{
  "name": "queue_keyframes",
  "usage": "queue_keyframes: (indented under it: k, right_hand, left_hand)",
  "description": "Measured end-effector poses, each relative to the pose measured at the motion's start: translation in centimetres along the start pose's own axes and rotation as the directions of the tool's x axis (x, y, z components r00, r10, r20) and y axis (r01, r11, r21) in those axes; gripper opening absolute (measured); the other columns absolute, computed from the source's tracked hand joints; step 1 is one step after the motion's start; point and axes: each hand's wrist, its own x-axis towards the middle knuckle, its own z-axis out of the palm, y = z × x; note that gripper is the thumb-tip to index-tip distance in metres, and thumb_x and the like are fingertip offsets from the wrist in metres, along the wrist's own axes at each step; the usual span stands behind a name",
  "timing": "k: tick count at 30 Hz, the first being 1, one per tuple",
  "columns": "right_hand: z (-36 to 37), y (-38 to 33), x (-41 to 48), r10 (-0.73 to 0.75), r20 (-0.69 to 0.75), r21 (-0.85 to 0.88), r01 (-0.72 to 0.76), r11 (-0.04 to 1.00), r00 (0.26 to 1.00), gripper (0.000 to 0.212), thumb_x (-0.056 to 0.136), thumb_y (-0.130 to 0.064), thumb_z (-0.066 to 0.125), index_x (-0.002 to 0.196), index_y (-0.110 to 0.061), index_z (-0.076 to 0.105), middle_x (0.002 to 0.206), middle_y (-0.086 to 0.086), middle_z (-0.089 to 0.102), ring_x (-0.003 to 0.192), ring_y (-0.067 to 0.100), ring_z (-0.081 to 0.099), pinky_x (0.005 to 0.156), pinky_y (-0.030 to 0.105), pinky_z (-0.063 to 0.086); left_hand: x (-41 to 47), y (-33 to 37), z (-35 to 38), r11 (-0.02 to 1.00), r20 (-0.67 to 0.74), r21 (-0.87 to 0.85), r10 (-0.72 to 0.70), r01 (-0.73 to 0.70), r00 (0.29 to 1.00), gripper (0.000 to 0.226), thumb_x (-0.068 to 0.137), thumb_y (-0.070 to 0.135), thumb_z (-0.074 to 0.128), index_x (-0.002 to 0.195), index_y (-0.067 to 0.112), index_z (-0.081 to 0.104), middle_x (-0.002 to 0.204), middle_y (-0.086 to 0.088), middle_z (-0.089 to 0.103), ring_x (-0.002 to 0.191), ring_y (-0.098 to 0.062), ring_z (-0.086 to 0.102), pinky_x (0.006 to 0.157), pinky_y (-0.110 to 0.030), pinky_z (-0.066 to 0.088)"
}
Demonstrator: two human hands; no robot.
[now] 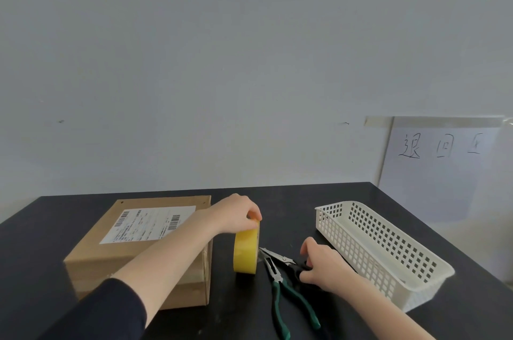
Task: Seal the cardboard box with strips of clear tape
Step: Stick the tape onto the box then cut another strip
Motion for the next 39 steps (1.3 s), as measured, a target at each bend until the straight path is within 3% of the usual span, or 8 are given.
queue_keyframes:
  k: [6,11,18,24,28,32,35,39]
  right_hand:
    - [0.0,0.3,-0.2,-0.030,-0.045,0.058,0.033,0.998,0.999,0.033,0.081,-0.026,0.062,0.102,-0.024,0.036,0.098,-0.003,0.051,0.084,0.016,0.050,0.062,0.020,0.035]
    - [0.2,0.7,-0.3,-0.036,-0.056,0.110,0.042,0.993,0.998,0.028,0.086,-0.027,0.061,0.102,-0.023,0.038,0.097,-0.004,0.048,0.083,0.012,0.047,0.058,0.014,0.033]
    - [-1.0,1.4,-0.5,0.062,-0.163,0.253,-0.019,0.967,0.985,0.021,0.084,-0.021,0.065,0.098,-0.023,0.049,0.086,-0.008,0.054,0.083,0.011,0.056,0.077,0.023,0.046]
    - [-1.1,1.9,-0.9,0.121,-0.215,0.346,-0.040,0.937,0.969,0.021,0.080,-0.022,0.069,0.096,-0.023,0.055,0.088,-0.005,0.061,0.083,0.010,0.060,0.080,0.027,0.050]
    - [-0.2,1.6,-1.1,0.121,-0.208,0.230,-0.072,0.971,0.971,0.021,0.083,-0.024,0.066,0.095,-0.021,0.050,0.091,-0.003,0.059,0.083,0.013,0.058,0.075,0.024,0.047]
    - [1.1,1.3,-1.2,0.073,-0.239,0.079,-0.056,0.995,0.968,0.018,0.088,-0.022,0.057,0.098,-0.021,0.042,0.108,0.001,0.051,0.088,0.016,0.050,0.075,0.023,0.038]
    - [1.7,1.2,-1.2,0.052,-0.277,0.018,-0.049,0.999,0.959,0.016,0.092,-0.021,0.052,0.107,-0.017,0.047,0.109,0.000,0.046,0.083,0.015,0.046,0.073,0.020,0.036]
    - [2.4,1.5,-1.4,0.022,-0.318,-0.017,-0.029,0.999,0.948,0.020,0.094,-0.022,0.053,0.112,-0.016,0.051,0.115,0.000,0.049,0.083,0.012,0.045,0.078,0.020,0.041]
  left_hand:
    - [-0.6,0.1,-0.2,0.999,-0.008,-0.043,0.004,-0.004,1.000,0.031,0.088,0.030,0.059,0.119,0.026,0.065,0.122,0.005,0.059,0.087,-0.005,0.053,0.065,-0.017,0.041]
    - [-0.9,0.2,-0.2,0.999,-0.015,-0.041,0.014,-0.014,1.000,0.028,0.083,0.031,0.066,0.111,0.027,0.067,0.117,0.004,0.060,0.100,-0.011,0.053,0.078,-0.025,0.048]
    - [-1.5,0.6,0.0,0.999,-0.012,-0.038,0.039,-0.039,0.999,0.023,0.076,0.029,0.070,0.098,0.025,0.065,0.106,0.006,0.054,0.099,-0.012,0.052,0.078,-0.028,0.053]
    - [-1.8,1.2,0.3,0.998,-0.046,-0.039,0.045,-0.047,0.998,0.014,0.074,0.036,0.069,0.085,0.026,0.067,0.087,0.009,0.061,0.083,-0.009,0.058,0.066,-0.025,0.051]
    - [-2.1,1.4,0.9,0.999,-0.091,-0.019,0.045,-0.047,0.995,0.021,0.074,0.027,0.069,0.095,0.028,0.066,0.084,0.009,0.054,0.074,-0.007,0.051,0.060,-0.022,0.043]
    - [-2.1,1.4,1.6,1.000,-0.055,-0.014,0.027,-0.028,0.998,0.041,0.079,0.025,0.067,0.119,0.022,0.063,0.115,0.004,0.047,0.100,-0.012,0.051,0.080,-0.025,0.047]
    - [-2.2,1.3,1.9,1.000,-0.046,0.029,0.008,-0.006,0.999,0.038,0.081,0.030,0.065,0.118,0.020,0.066,0.127,0.004,0.048,0.117,-0.015,0.045,0.089,-0.027,0.045]
    - [-2.6,1.3,1.8,0.999,-0.031,0.018,-0.037,0.037,0.999,0.035,0.082,0.035,0.062,0.117,0.027,0.064,0.120,0.002,0.058,0.107,-0.017,0.055,0.085,-0.033,0.054]
